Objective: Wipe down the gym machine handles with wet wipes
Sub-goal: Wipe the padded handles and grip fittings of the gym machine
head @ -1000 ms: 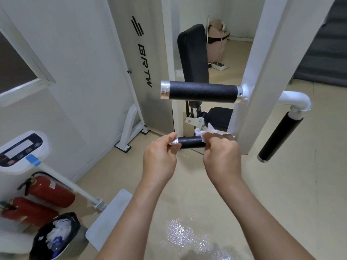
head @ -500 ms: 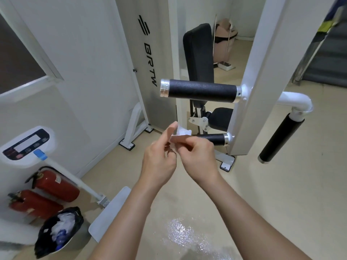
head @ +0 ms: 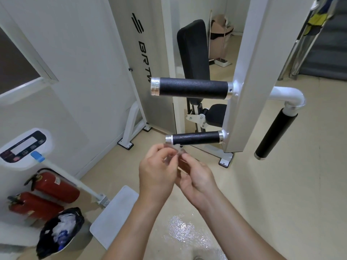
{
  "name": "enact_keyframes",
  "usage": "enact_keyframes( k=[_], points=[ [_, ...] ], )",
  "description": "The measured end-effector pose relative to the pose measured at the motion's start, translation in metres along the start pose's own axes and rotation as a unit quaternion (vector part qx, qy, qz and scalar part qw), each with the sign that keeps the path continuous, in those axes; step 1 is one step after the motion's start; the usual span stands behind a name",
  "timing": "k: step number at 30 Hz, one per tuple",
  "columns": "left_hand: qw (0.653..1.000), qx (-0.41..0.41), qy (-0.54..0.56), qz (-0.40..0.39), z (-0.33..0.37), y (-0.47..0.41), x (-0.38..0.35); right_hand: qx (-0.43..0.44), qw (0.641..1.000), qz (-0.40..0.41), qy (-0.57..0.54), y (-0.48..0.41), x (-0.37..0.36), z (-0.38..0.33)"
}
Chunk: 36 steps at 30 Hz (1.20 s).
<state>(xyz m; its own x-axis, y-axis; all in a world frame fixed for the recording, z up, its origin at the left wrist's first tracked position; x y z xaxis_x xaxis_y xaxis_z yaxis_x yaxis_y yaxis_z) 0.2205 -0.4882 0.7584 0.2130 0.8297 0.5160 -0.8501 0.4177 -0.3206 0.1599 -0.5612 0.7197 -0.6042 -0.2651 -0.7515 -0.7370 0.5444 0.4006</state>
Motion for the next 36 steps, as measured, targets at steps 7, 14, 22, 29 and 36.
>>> enact_keyframes(
  k=[7, 14, 22, 29, 36],
  points=[
    [0.991, -0.124, -0.048, -0.015, 0.015, 0.012, 0.011, 0.029, 0.993, 0.114, -0.014, -0.008, 0.005, -0.002],
    [0.966, -0.146, -0.190, -0.098, 0.016, -0.025, -0.017, -0.006, 0.981, 0.096, -0.167, -0.026, -0.010, -0.008],
    [0.974, -0.132, -0.170, -0.073, 0.014, -0.040, -0.024, 0.003, 0.976, 0.092, -0.195, -0.046, -0.018, -0.003],
    [0.973, -0.135, -0.180, -0.046, 0.021, -0.039, -0.024, -0.052, 0.976, 0.088, -0.191, -0.047, -0.020, -0.001],
    [0.971, -0.128, -0.199, -0.047, 0.015, -0.042, -0.025, 0.064, 0.939, 0.179, -0.287, -0.039, 0.017, -0.050]
  ],
)
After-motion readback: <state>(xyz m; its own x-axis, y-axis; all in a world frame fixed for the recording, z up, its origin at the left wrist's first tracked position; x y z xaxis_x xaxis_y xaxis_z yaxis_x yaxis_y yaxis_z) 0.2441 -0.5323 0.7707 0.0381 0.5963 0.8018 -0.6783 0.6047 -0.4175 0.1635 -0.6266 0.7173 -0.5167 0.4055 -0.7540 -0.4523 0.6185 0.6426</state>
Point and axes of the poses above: each hand's wrist, its own y-axis away from the middle knuckle, its own x-axis out of the back of the hand, z = x × y, the point moved 4 cm from there along -y, towards the middle knuckle, and after that the axes turned 6 degrees about x, right-handed, at the moved point
